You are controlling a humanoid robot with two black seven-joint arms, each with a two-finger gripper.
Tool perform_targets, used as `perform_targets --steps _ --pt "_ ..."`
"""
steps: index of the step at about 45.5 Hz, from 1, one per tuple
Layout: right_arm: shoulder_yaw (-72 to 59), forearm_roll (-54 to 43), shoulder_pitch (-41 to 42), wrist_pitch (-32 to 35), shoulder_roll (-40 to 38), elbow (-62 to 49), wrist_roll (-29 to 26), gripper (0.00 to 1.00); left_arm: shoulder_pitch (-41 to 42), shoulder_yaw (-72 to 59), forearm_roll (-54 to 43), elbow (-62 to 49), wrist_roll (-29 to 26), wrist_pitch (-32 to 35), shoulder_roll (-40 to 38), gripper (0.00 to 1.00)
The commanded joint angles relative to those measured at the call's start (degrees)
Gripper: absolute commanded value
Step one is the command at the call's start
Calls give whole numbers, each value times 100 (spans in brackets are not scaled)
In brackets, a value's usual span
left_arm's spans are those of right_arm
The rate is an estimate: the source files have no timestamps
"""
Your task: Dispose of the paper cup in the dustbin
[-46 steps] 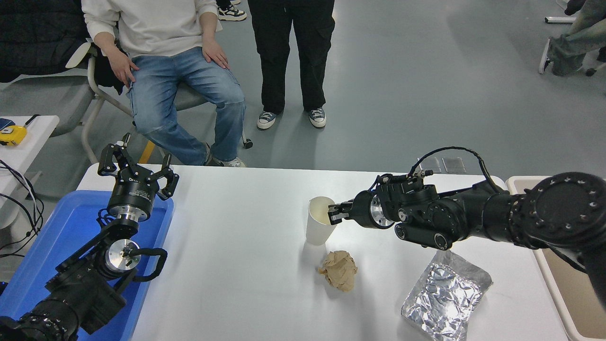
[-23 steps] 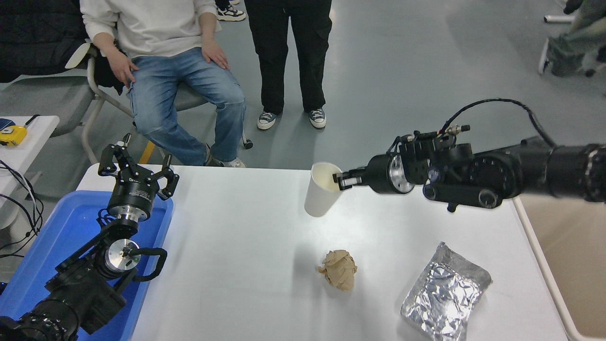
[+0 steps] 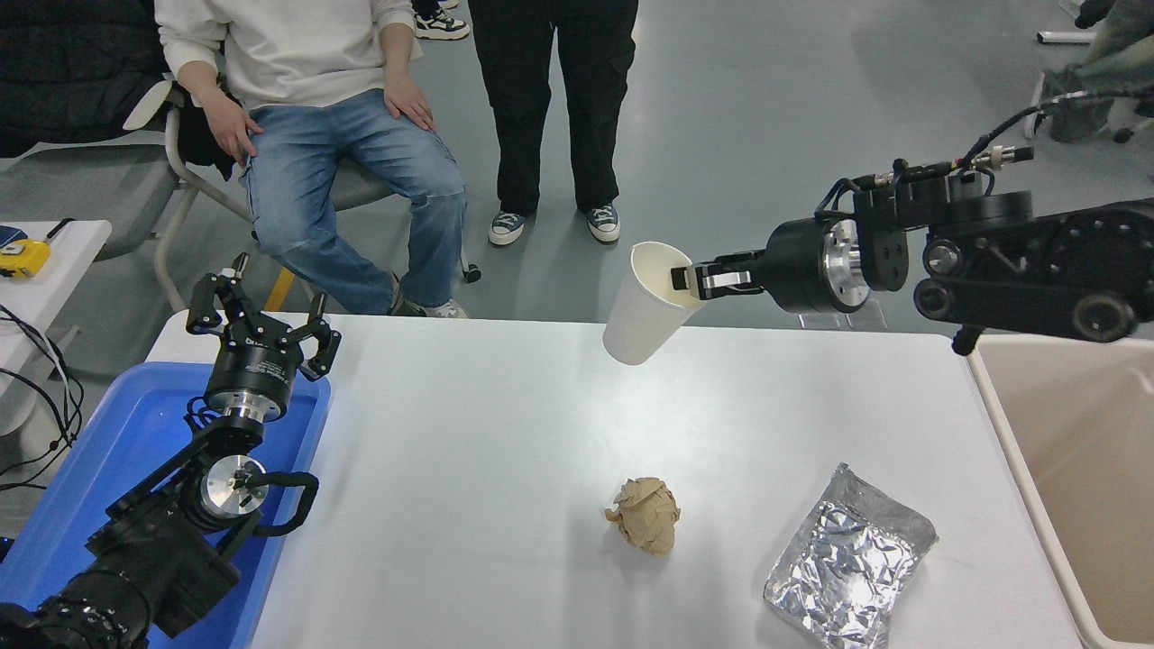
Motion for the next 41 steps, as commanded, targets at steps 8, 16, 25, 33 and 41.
perform_targets --steps 8,16,25,33,41 --pt "144 -15 -53 -18 -1055 89 16 0 -8 1 0 0 0 0 0 100" --pt "372 -6 -281 -27 -2074 80 16 0 1 1 0 0 0 0 0 100" --pt "820 -15 -1019 -36 -3243 19 16 0 1 1 0 0 0 0 0 100" --pt "1356 388 -1985 -124 -4281 -69 25 0 -8 -8 0 0 0 0 0 100" --pt "1489 1477 -2812 -299 -4492 -613 332 0 1 1 0 0 0 0 0 100"
